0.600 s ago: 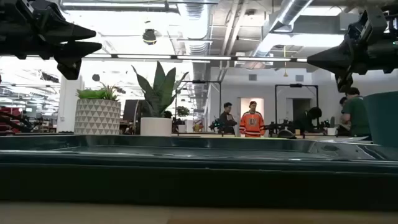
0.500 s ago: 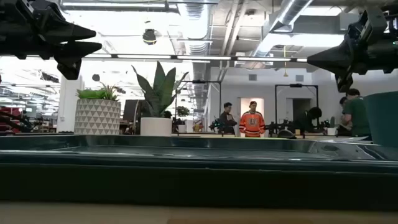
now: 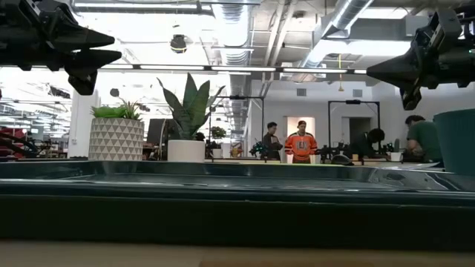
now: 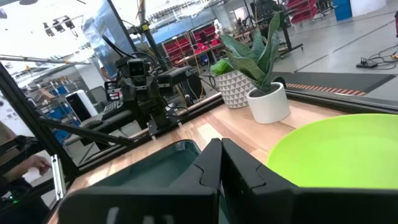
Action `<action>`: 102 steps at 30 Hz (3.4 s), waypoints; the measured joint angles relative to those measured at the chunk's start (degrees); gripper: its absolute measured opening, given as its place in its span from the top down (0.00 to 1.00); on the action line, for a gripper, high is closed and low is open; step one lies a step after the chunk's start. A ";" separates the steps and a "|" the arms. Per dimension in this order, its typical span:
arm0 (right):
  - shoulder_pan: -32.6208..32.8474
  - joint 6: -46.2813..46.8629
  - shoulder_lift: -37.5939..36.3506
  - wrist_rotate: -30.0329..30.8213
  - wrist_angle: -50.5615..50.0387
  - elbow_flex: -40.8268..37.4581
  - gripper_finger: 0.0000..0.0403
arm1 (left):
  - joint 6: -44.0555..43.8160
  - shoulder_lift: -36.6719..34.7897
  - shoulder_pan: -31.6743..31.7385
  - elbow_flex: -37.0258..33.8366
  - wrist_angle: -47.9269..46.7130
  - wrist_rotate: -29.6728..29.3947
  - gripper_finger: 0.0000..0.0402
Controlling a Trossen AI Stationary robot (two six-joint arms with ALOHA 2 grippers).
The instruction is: Pick and place plate/cup/fork/spoon on tray
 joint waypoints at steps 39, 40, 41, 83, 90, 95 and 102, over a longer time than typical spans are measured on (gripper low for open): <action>0.00 0.00 0.00 0.01 0.00 0.01 0.92 | -0.46 0.01 0.00 -0.02 0.01 0.08 0.69; -0.01 0.00 0.00 0.00 0.00 0.01 0.92 | -1.58 0.00 -0.01 -0.02 0.00 0.11 0.69; 0.00 0.00 0.00 0.01 0.00 0.00 0.92 | -3.02 0.01 -0.01 -0.01 0.00 0.11 0.69; -0.66 14.61 0.00 1.52 -1.16 0.93 0.92 | -39.30 0.00 0.00 -0.02 0.49 -27.38 0.69; -1.70 22.98 0.02 -1.75 -1.56 1.04 0.75 | -39.78 0.00 0.00 -0.02 0.18 -31.30 0.69; -1.57 20.13 0.49 -2.45 -0.92 7.30 0.54 | -39.85 0.01 0.00 -0.02 0.07 -31.92 0.69; -2.52 5.81 9.22 4.94 -9.94 26.19 0.45 | -42.40 0.02 0.00 -0.02 0.08 -31.82 0.69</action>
